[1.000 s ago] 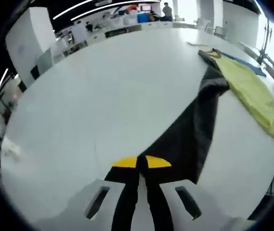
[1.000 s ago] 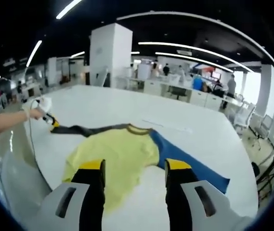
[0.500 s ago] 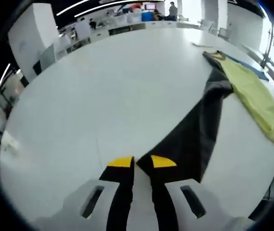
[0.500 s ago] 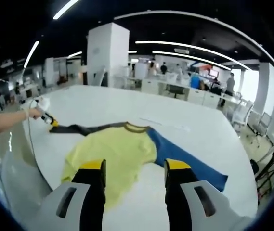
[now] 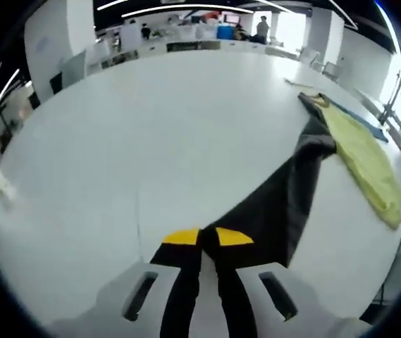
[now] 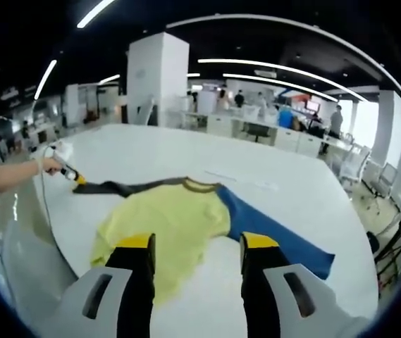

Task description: Fold the garment on the visible template until the final outline fits inside the template.

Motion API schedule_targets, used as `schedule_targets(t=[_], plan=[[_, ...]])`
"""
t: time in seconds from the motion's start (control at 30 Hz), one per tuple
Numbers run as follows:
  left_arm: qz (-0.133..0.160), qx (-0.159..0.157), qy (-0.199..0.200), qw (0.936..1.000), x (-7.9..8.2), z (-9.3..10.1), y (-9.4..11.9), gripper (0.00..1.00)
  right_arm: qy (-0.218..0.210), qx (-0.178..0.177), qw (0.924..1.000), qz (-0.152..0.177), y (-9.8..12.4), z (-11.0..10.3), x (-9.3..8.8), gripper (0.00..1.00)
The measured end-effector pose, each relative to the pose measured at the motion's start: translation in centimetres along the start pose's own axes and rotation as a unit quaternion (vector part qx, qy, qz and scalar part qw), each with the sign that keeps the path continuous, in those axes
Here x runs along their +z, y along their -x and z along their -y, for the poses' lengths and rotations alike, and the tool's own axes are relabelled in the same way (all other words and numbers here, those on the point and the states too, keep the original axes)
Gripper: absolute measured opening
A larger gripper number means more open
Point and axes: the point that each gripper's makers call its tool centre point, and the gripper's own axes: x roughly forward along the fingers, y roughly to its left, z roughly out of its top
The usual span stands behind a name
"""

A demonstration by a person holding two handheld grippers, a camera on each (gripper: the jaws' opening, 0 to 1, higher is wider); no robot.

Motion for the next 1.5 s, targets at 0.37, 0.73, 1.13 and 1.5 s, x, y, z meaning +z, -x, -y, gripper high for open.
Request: schedule_targets(t=[0.37,0.73,1.13,1.5], plan=[[0.010,0.007,0.038,0.9992,-0.2,-0.5,-0.2,0.09,-0.002,-0.001,1.0000,-0.002,0.1,-0.1,-0.3,0.47],[-0.016,0.012,-0.015,0.9997,0.0,1.0,-0.6,0.00,-0.019,-0.013,0.9997,0.008,0.4,0.5,-0.3,0.62],[0.000,0.047,-0.028,0.9985,2.1,0.6,-0.3,0.00,-0.015,-0.022,0.9996,0.003,0.8,0.8,-0.6,0.63],[0.056,0.104,-0.047,0.9919,5.4,-1.6,1.4,0.00,-0.014,-0.021,0.9997,0.004,0.8,0.8,-0.5,0.62]])
